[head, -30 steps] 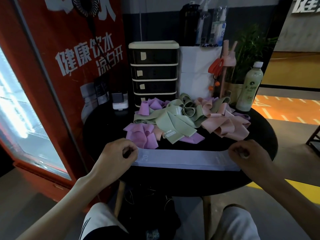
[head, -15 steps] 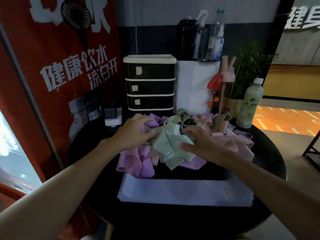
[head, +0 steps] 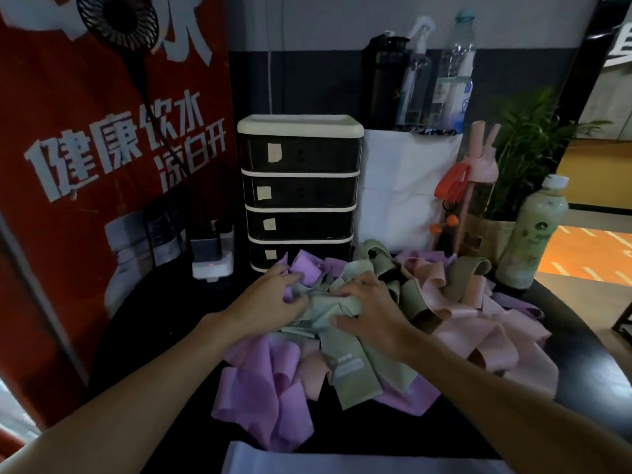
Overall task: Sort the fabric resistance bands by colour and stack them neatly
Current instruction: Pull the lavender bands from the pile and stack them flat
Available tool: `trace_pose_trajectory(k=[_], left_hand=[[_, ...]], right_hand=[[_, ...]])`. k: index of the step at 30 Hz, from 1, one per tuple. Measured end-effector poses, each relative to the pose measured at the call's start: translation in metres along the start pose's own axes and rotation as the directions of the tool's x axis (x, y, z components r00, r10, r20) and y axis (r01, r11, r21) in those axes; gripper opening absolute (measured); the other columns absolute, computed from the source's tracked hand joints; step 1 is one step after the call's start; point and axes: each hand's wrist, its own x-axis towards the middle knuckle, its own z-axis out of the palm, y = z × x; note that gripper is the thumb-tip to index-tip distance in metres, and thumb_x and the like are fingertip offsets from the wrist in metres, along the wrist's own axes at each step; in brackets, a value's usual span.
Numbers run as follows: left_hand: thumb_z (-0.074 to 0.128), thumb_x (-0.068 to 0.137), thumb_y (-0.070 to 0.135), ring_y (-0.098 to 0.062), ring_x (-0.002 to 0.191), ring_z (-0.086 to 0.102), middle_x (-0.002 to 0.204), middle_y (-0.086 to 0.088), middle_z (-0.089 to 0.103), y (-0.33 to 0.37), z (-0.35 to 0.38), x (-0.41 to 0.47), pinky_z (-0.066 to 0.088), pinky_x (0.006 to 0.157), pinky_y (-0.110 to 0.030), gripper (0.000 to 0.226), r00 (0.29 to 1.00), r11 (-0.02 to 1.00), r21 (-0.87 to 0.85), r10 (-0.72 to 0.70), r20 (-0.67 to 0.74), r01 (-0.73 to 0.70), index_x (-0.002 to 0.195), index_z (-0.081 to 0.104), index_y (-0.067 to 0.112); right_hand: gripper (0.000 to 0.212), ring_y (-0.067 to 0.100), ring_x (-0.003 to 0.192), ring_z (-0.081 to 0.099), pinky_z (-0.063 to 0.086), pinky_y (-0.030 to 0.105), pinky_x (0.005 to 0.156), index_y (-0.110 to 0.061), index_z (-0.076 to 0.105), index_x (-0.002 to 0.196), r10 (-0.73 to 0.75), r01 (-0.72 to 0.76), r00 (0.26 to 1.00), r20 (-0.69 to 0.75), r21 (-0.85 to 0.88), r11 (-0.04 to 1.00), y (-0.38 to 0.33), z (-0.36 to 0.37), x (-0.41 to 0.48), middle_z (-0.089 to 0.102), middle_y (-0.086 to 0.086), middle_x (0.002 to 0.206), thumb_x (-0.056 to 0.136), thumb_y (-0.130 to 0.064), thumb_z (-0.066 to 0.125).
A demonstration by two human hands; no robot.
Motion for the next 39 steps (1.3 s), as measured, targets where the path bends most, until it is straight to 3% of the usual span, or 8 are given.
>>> trace_pose_trajectory(k=[3, 8, 13, 17, 21, 28, 34, 39], left_hand=[[0.061, 0.095, 0.025, -0.013, 0.135, 0.041, 0.144, -0.004, 0.041, 0.01, 0.004, 0.008, 0.023, 0.092, -0.008, 0.046, 0.999, 0.998, -0.051, 0.019, -0.037, -0.021, 0.138, 0.055, 0.01], [0.061, 0.095, 0.021, -0.003, 0.124, 0.041, 0.142, 0.004, 0.038, 0.034, -0.003, 0.023, 0.025, 0.1, -0.012, 0.057, 0.978, 0.983, -0.148, 0.08, -0.193, -0.11, 0.147, 0.044, 0.006], [0.057, 0.097, 0.014, -0.006, 0.126, 0.044, 0.141, 0.002, 0.041, 0.044, -0.012, 0.034, 0.028, 0.099, -0.01, 0.048, 0.973, 0.969, -0.212, 0.077, -0.219, -0.125, 0.144, 0.049, 0.008], [0.054, 0.101, 0.026, -0.01, 0.132, 0.04, 0.14, 0.003, 0.038, 0.039, -0.007, 0.025, 0.031, 0.105, -0.019, 0.033, 0.996, 0.984, -0.158, 0.084, 0.013, -0.081, 0.132, 0.062, 0.026], [0.055, 0.1, 0.026, -0.006, 0.13, 0.039, 0.144, 0.004, 0.033, 0.034, -0.01, 0.012, 0.028, 0.099, -0.008, 0.036, 0.998, 0.989, -0.131, 0.067, -0.012, -0.068, 0.135, 0.06, 0.018], [0.062, 0.094, 0.018, -0.014, 0.118, 0.051, 0.126, -0.001, 0.054, 0.034, -0.019, -0.015, 0.039, 0.105, -0.031, 0.029, 0.992, 0.992, -0.025, 0.12, -0.025, -0.121, 0.122, 0.067, 0.019], [0.064, 0.093, 0.017, -0.002, 0.094, 0.058, 0.098, 0.014, 0.063, 0.047, -0.036, -0.07, 0.043, 0.081, -0.013, 0.016, 0.973, 0.973, -0.072, 0.214, -0.088, -0.22, 0.102, 0.072, 0.027], [0.067, 0.092, 0.017, -0.012, 0.088, 0.063, 0.089, 0.013, 0.068, 0.057, -0.044, -0.135, 0.05, 0.077, -0.022, 0.013, 0.979, 0.968, -0.145, 0.205, -0.005, -0.204, 0.097, 0.075, 0.025]], right_hand=[[0.03, 0.017, 0.098, 0.05, 0.037, 0.016, 0.085, -0.013, 0.069, 0.105, -0.03, 0.035, 0.989, -0.146, 0.031, 0.999, 0.003, -0.009, -0.003, 0.046, 0.0, 0.105, 0.076, -0.016, 0.078], [0.034, 0.016, 0.094, 0.046, 0.03, 0.011, 0.084, -0.016, 0.072, 0.101, -0.079, 0.045, 0.906, -0.416, -0.092, 0.995, 0.021, -0.047, -0.006, 0.054, 0.004, 0.099, 0.069, -0.004, 0.076], [0.04, 0.033, 0.108, 0.045, 0.04, 0.039, 0.097, -0.016, 0.065, 0.113, 0.058, -0.112, 0.819, -0.571, -0.059, 0.992, 0.025, -0.08, -0.016, 0.04, 0.007, 0.115, 0.075, -0.007, 0.074], [0.059, 0.035, 0.114, 0.038, 0.032, 0.041, 0.101, -0.027, 0.053, 0.129, 0.267, -0.346, 0.897, -0.353, -0.183, 0.92, 0.029, -0.083, -0.024, 0.035, 0.012, 0.124, 0.076, -0.035, 0.076], [0.072, 0.031, 0.128, 0.029, 0.026, 0.033, 0.1, -0.034, 0.04, 0.141, 0.292, -0.337, 0.92, -0.262, -0.147, 0.93, 0.025, -0.086, -0.032, 0.026, 0.012, 0.141, 0.078, -0.042, 0.074], [0.076, 0.032, 0.143, 0.019, 0.02, 0.051, 0.115, -0.039, 0.033, 0.144, 0.254, -0.299, 0.944, -0.212, -0.216, 0.93, 0.012, -0.083, -0.039, 0.012, 0.002, 0.158, 0.079, -0.054, 0.067], [0.053, 0.024, 0.126, 0.039, 0.035, 0.044, 0.104, -0.034, 0.051, 0.131, 0.15, -0.196, 0.967, -0.208, -0.22, 0.956, -0.012, -0.093, -0.085, 0.045, -0.004, 0.133, 0.082, -0.043, 0.067], [0.023, -0.003, 0.095, 0.052, 0.042, 0.033, 0.089, -0.04, 0.06, 0.099, -0.033, 0.03, 0.999, -0.011, -0.199, 0.979, -0.012, -0.099, -0.147, 0.058, -0.024, 0.096, 0.081, -0.037, 0.073]])
